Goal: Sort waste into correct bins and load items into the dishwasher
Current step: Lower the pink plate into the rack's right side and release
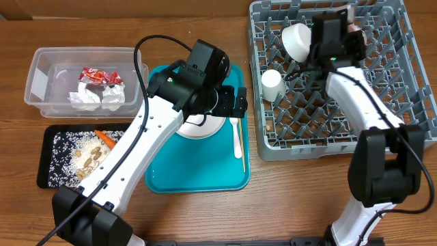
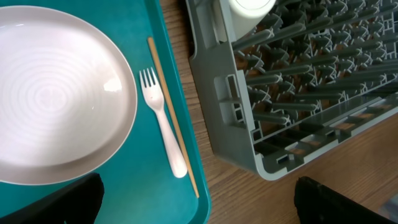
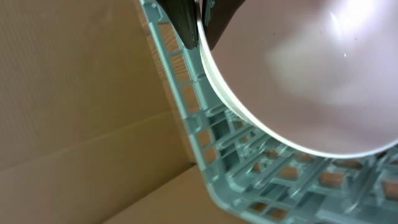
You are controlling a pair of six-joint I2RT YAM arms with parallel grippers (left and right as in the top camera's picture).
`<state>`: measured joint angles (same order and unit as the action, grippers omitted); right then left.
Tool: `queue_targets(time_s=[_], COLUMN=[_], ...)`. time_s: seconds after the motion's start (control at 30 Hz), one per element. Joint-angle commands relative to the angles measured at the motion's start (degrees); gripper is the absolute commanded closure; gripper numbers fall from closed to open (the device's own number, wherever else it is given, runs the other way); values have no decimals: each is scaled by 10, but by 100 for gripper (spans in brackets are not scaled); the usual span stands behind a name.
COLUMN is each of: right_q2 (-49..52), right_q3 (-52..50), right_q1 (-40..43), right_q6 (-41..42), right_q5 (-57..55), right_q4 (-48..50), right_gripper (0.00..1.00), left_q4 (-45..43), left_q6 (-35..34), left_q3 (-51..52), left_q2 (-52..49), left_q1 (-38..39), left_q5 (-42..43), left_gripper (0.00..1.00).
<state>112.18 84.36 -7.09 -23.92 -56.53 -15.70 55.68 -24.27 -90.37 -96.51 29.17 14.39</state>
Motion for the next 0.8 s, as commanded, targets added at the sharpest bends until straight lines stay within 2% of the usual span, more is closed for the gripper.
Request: queue_targets(time_s=[0.0, 0.17, 0.37, 0.67, 0.77], right_q2=[5, 5, -4, -32, -32], right_q3=[-28, -37, -37, -37, -37], right_q1=[-13, -23, -23, -54, -75], right_q6=[-58, -74, -53, -43, -12], right_q5=[-19, -52, -154, -154, -154], right_q4=[22, 23, 33, -62, -105], right_gripper=[96, 96, 96, 96, 96], left_q4=[0, -1, 0, -1, 0], left_q6=[0, 0, 0, 0, 0], left_q3=[-1, -1, -1, -1, -1], left_q2=[5, 5, 5, 5, 5], left_q1=[1, 1, 1, 1, 1], left_q5=[5, 5, 5, 5, 5], left_gripper=[0, 0, 0, 0, 0])
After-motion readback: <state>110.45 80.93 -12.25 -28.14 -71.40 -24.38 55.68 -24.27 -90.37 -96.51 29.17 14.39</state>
